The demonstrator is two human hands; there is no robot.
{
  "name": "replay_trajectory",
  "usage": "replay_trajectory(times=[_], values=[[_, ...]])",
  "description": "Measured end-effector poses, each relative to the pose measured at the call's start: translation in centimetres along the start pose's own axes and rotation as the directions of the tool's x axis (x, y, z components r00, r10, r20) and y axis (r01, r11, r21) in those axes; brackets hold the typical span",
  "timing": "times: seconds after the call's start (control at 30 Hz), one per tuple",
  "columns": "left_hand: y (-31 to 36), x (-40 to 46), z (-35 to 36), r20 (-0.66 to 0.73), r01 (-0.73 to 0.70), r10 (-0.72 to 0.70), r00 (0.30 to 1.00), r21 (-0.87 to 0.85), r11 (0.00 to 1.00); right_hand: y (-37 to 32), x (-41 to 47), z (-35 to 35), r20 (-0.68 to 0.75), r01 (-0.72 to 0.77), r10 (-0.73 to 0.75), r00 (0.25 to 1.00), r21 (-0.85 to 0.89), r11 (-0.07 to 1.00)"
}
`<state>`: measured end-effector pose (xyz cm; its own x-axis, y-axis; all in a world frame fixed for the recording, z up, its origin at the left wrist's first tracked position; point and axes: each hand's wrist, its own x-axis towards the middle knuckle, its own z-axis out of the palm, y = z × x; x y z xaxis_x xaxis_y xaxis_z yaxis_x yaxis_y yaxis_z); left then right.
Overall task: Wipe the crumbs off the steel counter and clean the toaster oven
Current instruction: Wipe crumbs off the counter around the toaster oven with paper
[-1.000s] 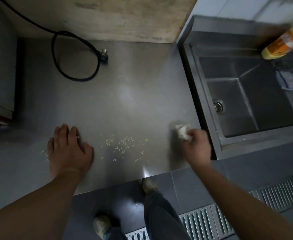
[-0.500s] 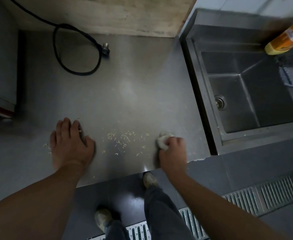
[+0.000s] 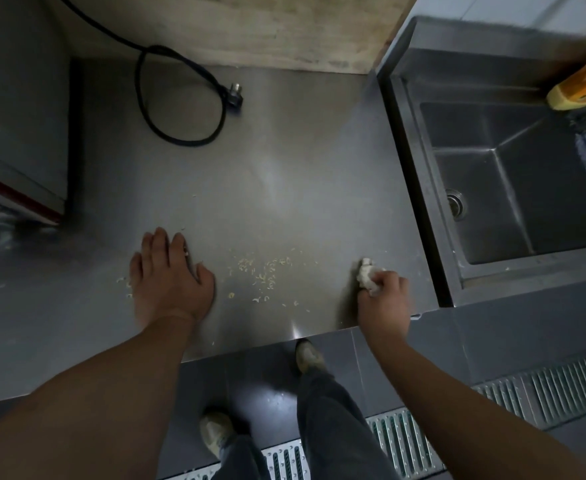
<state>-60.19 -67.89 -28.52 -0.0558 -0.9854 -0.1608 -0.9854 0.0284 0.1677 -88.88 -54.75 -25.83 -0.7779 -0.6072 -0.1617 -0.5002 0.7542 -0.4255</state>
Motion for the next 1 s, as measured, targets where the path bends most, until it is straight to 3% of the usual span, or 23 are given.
replay_trajectory(times=[0.23, 0.4, 0.5, 0.63, 0.77, 0.87, 1.0], values=[[-0.1, 0.0, -0.1, 0.007, -0.015, 0.015, 1.000, -0.003, 1.000, -6.8, -7.3, 4.5, 0.087, 0.049, -0.055, 0.995, 0.070, 0.996], [-0.2, -0.1, -0.1, 0.032, -0.019, 0.019, 0.999, 0.002, 1.000, -10.5, -7.7, 5.0, 0.181, 0.018, -0.040, 0.983, 0.124, 0.992], [-0.2, -0.1, -0.2, 0.040, -0.022, 0.022, 0.999, -0.001, 1.000, -10.1, -5.3, 3.1, 0.090, 0.082, -0.101, 0.991, 0.196, 0.977], [-0.1, 0.1, -0.2, 0.045, -0.015, 0.015, 0.999, -0.010, 1.000, -8.0, 1.6, 0.7, -0.037, 0.018, -0.014, 0.999, 0.118, 0.993], [-0.1, 0.3, -0.3, 0.045, -0.011, 0.012, 0.999, -0.010, 1.000, -7.5, 5.6, 1.0, 0.072, 0.036, -0.033, 0.997, -0.035, 0.999], [0.1, 0.4, -0.6, 0.050, -0.012, 0.012, 0.999, -0.016, 1.000, -8.7, 3.8, 2.3, 0.156, 0.171, -0.163, 0.974, -0.037, 0.985], [0.3, 0.1, -0.7, 0.042, -0.002, 0.004, 0.999, -0.036, 0.999, -9.7, -0.6, 3.8, 0.369, 0.404, -0.399, 0.839, 0.067, 0.912]])
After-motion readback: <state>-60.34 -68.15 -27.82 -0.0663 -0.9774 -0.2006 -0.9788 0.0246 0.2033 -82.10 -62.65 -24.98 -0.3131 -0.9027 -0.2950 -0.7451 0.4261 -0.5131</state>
